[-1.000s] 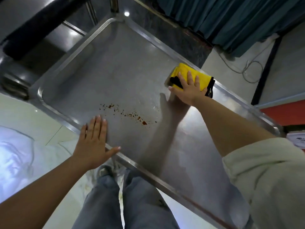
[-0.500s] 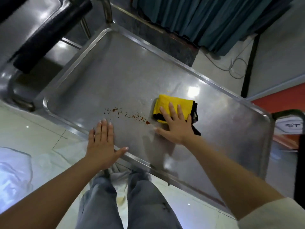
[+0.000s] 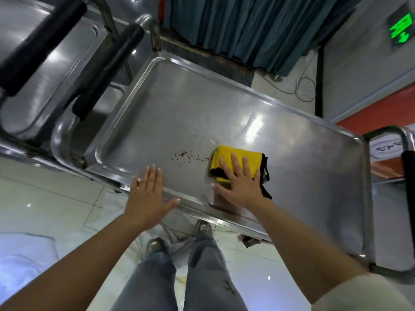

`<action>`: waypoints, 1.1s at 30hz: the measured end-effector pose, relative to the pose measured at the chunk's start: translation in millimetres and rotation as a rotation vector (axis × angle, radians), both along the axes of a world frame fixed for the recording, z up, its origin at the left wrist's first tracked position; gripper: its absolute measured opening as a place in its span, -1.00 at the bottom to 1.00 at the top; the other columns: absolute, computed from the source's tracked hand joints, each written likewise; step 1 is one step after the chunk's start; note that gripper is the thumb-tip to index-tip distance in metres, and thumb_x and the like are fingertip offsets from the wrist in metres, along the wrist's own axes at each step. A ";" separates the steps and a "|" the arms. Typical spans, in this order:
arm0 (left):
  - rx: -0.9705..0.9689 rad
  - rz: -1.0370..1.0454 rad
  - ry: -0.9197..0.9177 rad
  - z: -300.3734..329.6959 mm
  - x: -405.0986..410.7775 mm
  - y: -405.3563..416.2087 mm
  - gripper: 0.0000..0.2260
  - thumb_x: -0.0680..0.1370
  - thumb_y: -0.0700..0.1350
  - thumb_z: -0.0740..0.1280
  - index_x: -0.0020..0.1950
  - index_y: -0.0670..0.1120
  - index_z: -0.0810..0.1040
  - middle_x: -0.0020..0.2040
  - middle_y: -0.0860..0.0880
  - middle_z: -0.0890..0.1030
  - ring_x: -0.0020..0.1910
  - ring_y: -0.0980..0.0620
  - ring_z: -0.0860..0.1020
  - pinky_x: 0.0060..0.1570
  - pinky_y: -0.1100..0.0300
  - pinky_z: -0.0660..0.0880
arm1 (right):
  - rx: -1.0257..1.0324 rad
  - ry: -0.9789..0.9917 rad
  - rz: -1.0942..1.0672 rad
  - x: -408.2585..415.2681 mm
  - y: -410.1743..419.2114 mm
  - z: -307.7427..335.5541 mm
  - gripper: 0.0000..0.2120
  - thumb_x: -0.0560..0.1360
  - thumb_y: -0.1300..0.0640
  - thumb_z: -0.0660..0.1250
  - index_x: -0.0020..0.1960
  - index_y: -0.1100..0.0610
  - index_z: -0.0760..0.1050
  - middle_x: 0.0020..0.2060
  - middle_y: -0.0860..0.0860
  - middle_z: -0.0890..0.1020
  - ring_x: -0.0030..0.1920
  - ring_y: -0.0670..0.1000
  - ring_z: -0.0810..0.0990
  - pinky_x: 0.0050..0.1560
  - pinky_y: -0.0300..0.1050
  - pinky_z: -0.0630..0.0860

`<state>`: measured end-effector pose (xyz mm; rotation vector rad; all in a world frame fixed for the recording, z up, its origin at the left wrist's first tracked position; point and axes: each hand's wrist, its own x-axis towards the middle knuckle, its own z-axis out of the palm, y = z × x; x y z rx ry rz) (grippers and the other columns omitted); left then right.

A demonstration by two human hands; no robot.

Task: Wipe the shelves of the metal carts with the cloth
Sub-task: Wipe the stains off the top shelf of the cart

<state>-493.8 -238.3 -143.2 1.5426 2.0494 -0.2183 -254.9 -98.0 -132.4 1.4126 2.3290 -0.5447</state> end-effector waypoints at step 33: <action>-0.036 -0.043 0.108 -20.5 -76.7 46.3 0.21 0.18 0.68 -0.16 0.44 -0.17 -0.51 0.46 -0.15 -0.52 0.44 -0.11 -0.50 0.46 -0.18 -0.31 | 0.013 0.031 0.097 -124.1 234.9 -21.6 -0.21 0.31 -0.61 -0.09 0.46 -0.40 -0.21 0.53 -0.16 -0.25 0.52 0.07 -0.33 0.37 0.42 -0.27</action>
